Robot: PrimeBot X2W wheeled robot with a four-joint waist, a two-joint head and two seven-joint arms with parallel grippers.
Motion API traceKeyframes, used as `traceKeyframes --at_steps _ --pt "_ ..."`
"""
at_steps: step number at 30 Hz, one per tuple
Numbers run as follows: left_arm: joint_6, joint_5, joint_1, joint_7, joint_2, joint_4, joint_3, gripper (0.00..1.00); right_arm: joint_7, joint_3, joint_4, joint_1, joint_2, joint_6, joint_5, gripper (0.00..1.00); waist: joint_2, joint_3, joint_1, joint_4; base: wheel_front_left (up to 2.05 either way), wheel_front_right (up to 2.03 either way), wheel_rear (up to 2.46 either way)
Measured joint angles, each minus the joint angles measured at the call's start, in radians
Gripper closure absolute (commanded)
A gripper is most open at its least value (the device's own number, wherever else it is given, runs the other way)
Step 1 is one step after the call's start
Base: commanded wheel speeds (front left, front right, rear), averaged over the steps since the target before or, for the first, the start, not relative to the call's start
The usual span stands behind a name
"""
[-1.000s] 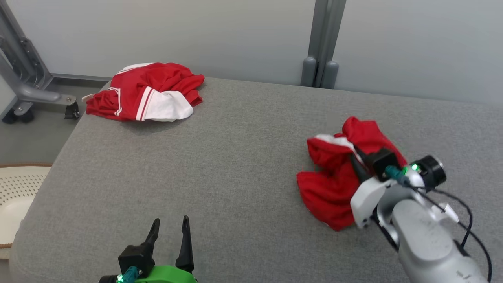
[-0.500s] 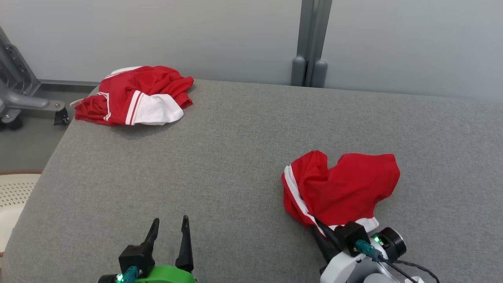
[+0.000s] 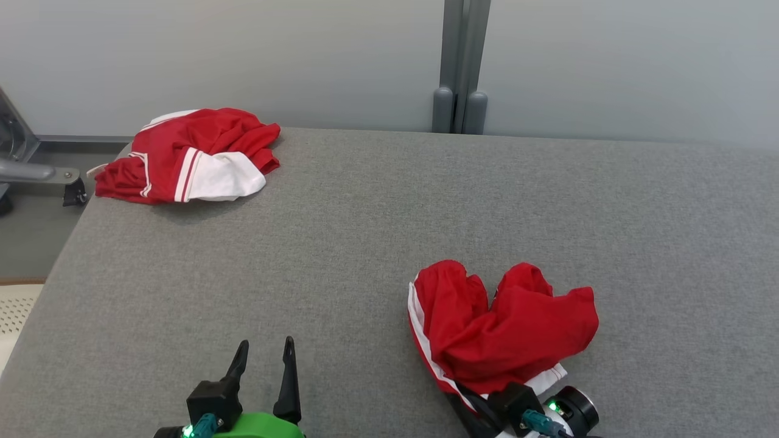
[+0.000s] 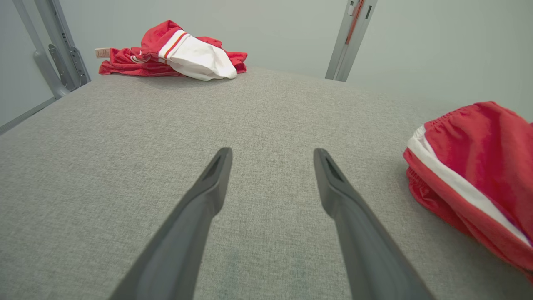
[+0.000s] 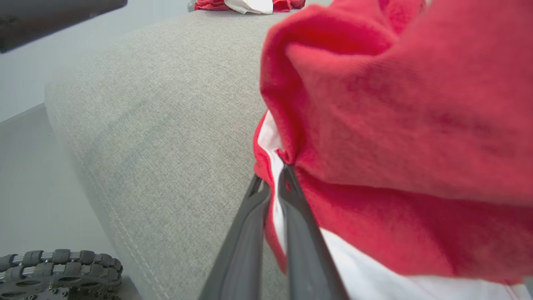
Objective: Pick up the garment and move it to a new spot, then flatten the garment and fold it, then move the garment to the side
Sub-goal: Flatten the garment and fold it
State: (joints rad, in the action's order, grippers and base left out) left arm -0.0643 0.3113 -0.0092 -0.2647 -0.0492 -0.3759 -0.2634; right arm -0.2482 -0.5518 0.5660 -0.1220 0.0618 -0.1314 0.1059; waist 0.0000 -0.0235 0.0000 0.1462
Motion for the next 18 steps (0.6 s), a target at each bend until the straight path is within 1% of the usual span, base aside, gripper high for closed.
traceKeyframes --at_steps 1,2,7,11,14,18 --pt "0.001 0.0 0.0 0.0 0.0 -0.001 -0.001 0.0 0.0 -0.002 -0.002 -0.001 -0.001 0.0 0.005 0.16 0.0 -0.001 0.0 -0.003 0.0 0.0 0.0" --pt "0.002 0.0 0.0 0.0 0.0 -0.001 -0.001 0.0 -0.002 -0.002 -0.007 -0.001 -0.002 0.0 0.008 0.0 0.0 -0.002 0.0 -0.007 0.0 0.0 0.0" --pt "0.002 -0.002 0.004 0.0 0.0 -0.004 -0.001 0.0 -0.009 0.014 -0.056 -0.001 -0.005 0.0 0.022 0.0 0.0 -0.008 0.0 -0.026 0.0 0.0 0.0" --pt "0.002 -0.002 0.01 0.0 0.0 -0.005 -0.006 0.0 -0.011 0.056 -0.14 0.015 -0.005 0.0 0.032 0.0 0.0 -0.017 0.0 -0.044 0.0 0.0 0.0" --pt "0.002 -0.002 0.014 0.0 0.0 -0.005 -0.011 0.0 -0.013 0.123 -0.231 0.046 -0.004 0.0 0.044 0.0 0.0 -0.026 0.0 -0.055 0.0 0.0 0.0" --pt "0.002 -0.001 0.019 0.0 0.0 -0.002 -0.012 0.0 -0.013 0.252 -0.323 0.093 0.016 0.0 0.039 0.0 0.0 -0.034 0.0 -0.065 0.0 0.0 0.0"
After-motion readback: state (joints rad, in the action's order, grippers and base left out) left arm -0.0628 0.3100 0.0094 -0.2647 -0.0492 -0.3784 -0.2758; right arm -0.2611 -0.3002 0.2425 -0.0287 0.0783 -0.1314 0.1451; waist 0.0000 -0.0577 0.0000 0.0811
